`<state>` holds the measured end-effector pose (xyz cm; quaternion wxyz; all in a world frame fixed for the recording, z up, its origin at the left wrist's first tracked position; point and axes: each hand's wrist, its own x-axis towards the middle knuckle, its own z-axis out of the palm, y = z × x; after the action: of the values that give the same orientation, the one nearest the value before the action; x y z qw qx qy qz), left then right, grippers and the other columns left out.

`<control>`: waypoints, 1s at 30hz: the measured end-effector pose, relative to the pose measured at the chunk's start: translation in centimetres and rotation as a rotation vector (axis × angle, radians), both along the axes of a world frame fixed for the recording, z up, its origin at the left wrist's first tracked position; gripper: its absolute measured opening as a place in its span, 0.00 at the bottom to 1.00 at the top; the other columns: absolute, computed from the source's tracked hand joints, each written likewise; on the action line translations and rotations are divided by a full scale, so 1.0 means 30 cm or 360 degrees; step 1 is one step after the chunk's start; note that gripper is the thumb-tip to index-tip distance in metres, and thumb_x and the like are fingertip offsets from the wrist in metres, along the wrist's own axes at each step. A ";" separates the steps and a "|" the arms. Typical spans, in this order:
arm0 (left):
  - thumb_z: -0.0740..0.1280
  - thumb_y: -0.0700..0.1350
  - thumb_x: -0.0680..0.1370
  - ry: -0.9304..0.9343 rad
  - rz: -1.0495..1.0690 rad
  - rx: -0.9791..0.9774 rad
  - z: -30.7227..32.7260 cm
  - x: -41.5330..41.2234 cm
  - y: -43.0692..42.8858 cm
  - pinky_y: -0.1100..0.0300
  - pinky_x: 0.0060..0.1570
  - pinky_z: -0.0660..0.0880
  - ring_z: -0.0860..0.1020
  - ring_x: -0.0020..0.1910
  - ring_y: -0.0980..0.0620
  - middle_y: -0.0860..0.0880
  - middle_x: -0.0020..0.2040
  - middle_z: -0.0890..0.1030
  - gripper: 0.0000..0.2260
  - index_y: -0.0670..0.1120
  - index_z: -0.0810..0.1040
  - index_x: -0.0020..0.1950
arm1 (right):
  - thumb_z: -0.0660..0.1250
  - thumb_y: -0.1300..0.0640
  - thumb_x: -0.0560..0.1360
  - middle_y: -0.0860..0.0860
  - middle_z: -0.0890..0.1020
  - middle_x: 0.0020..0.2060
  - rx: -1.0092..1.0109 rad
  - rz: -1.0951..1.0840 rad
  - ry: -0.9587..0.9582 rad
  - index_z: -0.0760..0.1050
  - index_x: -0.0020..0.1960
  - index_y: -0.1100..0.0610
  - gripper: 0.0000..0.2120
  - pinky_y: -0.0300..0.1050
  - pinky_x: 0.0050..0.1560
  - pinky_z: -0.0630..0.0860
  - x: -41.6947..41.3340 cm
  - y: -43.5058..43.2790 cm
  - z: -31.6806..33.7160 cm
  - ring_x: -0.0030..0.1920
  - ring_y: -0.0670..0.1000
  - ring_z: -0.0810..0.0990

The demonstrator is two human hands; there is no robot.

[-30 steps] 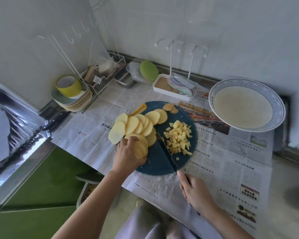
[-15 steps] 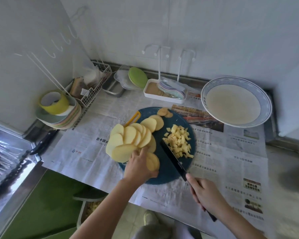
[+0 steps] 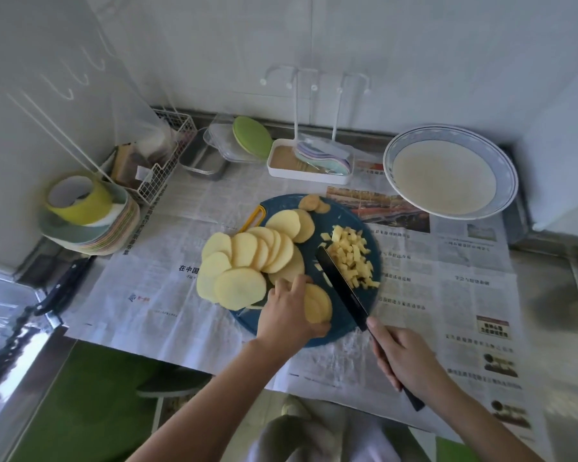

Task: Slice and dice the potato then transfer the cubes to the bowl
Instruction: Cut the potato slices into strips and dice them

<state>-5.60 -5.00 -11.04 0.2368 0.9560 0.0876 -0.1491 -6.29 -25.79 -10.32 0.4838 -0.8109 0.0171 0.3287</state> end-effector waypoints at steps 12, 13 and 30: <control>0.76 0.56 0.69 0.0141 -0.0468 0.0286 0.006 -0.005 0.009 0.56 0.69 0.62 0.59 0.71 0.46 0.45 0.73 0.56 0.52 0.45 0.43 0.79 | 0.55 0.40 0.78 0.52 0.72 0.23 -0.0103 0.0056 -0.0065 0.71 0.35 0.61 0.26 0.40 0.23 0.67 -0.040 -0.080 0.017 0.21 0.49 0.66; 0.75 0.55 0.69 0.0154 -0.0458 0.0268 0.004 -0.006 0.018 0.58 0.69 0.63 0.61 0.70 0.46 0.45 0.73 0.57 0.51 0.44 0.44 0.79 | 0.55 0.40 0.78 0.52 0.71 0.23 -0.0107 0.0065 -0.0083 0.71 0.35 0.62 0.27 0.40 0.23 0.67 -0.041 -0.081 0.016 0.21 0.49 0.66; 0.77 0.48 0.68 -0.0158 -0.0727 0.0006 0.010 -0.005 0.125 0.63 0.61 0.68 0.68 0.66 0.54 0.53 0.70 0.66 0.36 0.51 0.64 0.72 | 0.54 0.42 0.80 0.48 0.69 0.21 -0.0226 0.0074 -0.0204 0.67 0.31 0.58 0.25 0.34 0.26 0.65 -0.115 -0.081 -0.006 0.19 0.43 0.65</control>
<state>-5.74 -1.25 -10.73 0.1992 0.9576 -0.1426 -0.1514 -9.74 -28.23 -10.51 0.4176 -0.8627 -0.0095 0.2852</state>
